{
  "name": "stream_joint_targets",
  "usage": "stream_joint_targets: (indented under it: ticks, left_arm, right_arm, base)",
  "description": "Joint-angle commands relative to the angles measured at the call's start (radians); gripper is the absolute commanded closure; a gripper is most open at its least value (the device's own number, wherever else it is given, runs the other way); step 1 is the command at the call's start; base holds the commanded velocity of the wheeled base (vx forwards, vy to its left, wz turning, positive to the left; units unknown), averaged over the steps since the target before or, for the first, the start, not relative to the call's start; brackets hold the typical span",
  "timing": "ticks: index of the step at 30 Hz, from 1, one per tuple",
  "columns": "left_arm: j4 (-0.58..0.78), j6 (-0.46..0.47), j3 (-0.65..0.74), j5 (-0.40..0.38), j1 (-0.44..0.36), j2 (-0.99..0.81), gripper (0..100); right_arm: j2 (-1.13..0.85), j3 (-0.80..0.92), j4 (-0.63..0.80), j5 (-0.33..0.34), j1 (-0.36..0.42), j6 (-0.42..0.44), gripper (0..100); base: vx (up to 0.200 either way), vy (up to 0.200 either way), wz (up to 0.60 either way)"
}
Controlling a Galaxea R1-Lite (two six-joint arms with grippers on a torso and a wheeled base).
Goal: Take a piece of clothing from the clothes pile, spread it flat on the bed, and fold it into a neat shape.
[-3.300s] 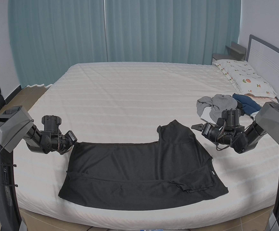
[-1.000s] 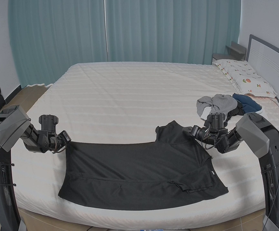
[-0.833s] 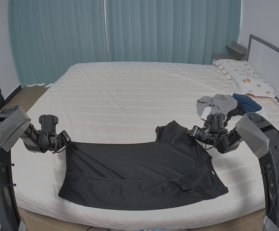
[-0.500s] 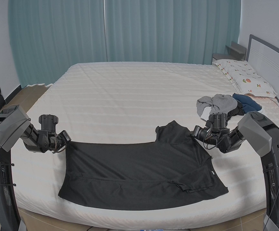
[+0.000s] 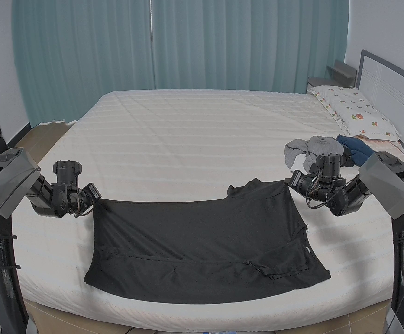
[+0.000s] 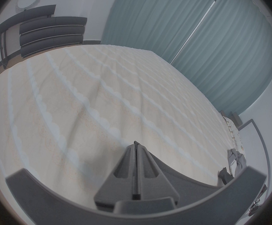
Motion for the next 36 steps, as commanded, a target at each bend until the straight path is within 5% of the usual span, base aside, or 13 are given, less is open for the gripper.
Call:
stream_joint_targets:
  ticks: [1,9,16,30,36]
  left_arm:
    - [0.001,-0.001,0.003,-0.003,0.003,-0.018,100]
    - [-0.009,0.013,0.042,-0.006,0.001,-0.03,100]
    - [-0.019,0.059,0.145,-0.159,0.003,-0.113,100]
    - [-0.15,0.13,0.232,-0.205,0.026,-0.119,100]
    - [-0.167,0.269,0.309,-0.279,0.05,-0.127,100]
  right_arm:
    - [-0.024,0.026,-0.01,0.0,-0.004,0.001,100]
    - [-0.074,0.101,-0.022,0.018,-0.017,0.002,100]
    - [-0.136,0.211,-0.022,0.084,-0.03,0.001,100]
    - [-0.189,0.314,-0.025,0.167,-0.066,-0.002,100]
    - [-0.189,0.377,-0.022,0.196,-0.075,-0.014,100]
  base:
    - [0.0,0.0,0.0]
    - [0.0,0.0,0.0]
    - [0.0,0.0,0.0]
    - [0.0,0.0,0.0]
    - [0.0,0.0,0.0]
